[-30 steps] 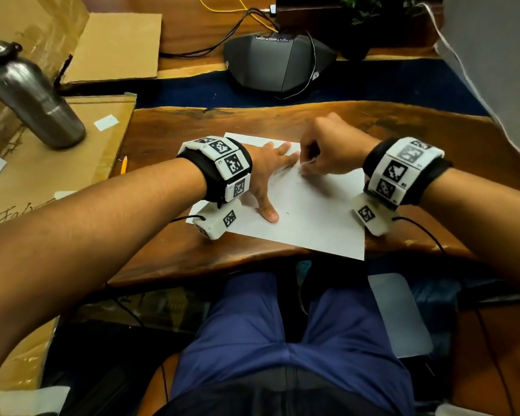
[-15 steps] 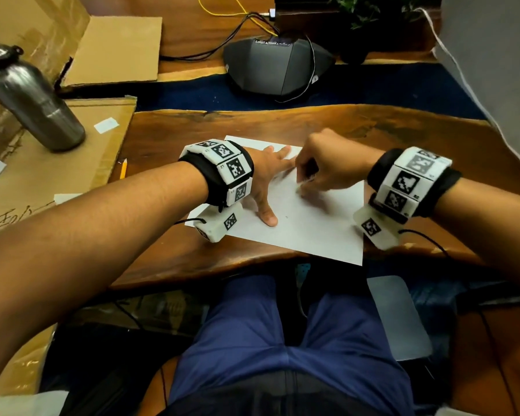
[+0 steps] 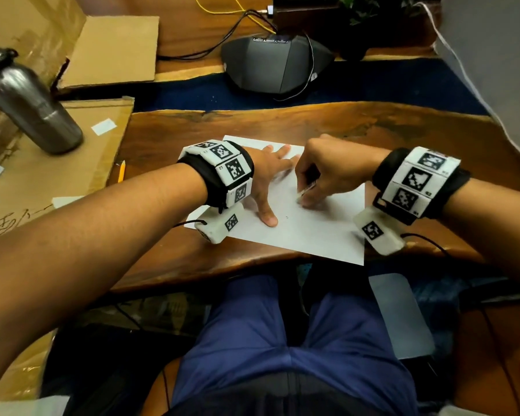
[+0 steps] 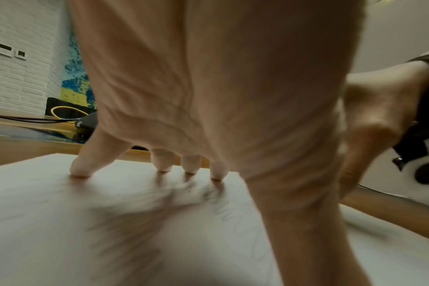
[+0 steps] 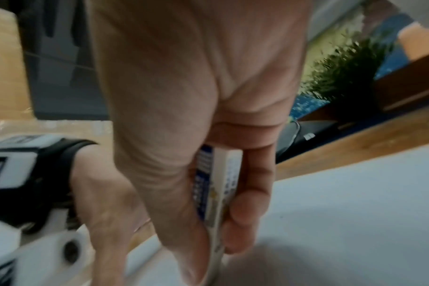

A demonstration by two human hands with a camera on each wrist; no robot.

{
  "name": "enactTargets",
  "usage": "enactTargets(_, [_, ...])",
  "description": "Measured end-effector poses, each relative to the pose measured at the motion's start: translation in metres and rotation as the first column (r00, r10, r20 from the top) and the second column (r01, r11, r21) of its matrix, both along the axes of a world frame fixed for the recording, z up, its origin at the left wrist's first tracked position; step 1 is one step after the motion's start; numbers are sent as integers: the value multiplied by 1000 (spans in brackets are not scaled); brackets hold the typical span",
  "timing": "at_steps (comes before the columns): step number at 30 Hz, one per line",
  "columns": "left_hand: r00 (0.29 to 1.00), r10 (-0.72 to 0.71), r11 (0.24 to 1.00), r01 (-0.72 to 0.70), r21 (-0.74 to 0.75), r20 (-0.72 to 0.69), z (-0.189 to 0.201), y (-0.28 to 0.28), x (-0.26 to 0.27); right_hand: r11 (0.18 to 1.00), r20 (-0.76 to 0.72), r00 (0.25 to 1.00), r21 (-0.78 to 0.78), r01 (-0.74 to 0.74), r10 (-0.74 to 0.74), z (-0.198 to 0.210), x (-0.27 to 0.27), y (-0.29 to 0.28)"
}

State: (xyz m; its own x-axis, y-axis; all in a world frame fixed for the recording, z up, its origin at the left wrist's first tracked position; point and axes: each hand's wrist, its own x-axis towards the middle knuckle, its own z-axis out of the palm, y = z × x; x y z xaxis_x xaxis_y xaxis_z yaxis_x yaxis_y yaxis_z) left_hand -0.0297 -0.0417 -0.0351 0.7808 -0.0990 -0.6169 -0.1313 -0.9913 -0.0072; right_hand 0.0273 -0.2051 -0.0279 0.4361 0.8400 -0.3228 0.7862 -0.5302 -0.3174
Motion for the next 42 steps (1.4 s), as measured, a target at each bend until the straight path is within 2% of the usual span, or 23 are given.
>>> enactTargets(5, [1000,-5,1000,5,17,7,-1,-2,0,979,181,973,169,112,-143,-1,33,3])
enactTargets(8, [1000,1,1000,-1,8,14,-1,0,0,984,223,968,161,82,-117,-4,15,3])
enactTargets(12, [1000,9,1000,-9,-8,3,-1,0,1,999,101,995,54,1,-7,-2,-6,-1])
enactTargets(19, [1000,5,1000,-5,-1,17,0,-1,-2,969,184,966,200,143,-180,-4,30,1])
enactTargets(23, [1000,11,1000,-11,-9,15,0,-1,-2,999,137,990,47,24,-30,-3,7,-2])
enactTargets(25, [1000,9,1000,-8,-10,17,0,-2,-2,1000,119,993,17,7,-9,-1,7,-2])
enactTargets(30, [1000,2,1000,-2,-1,18,0,-2,-2,969,188,962,184,164,-198,-1,30,2])
enactTargets(33, [1000,-1,1000,1,-3,18,-1,0,-1,978,183,971,170,122,-153,-6,17,1])
enactTargets(35, [1000,-1,1000,1,-8,15,-2,1,0,990,110,989,104,92,-104,-5,6,-4])
enactTargets(37, [1000,-10,1000,10,-8,12,-2,0,-1,992,45,992,61,112,-115,-1,6,-12])
enactTargets(40, [1000,-16,1000,16,-24,20,-2,2,-1,955,23,964,145,258,-264,2,19,-28])
enactTargets(42, [999,-22,999,23,-41,23,-1,4,-3,926,1,935,138,350,-354,0,26,-37])
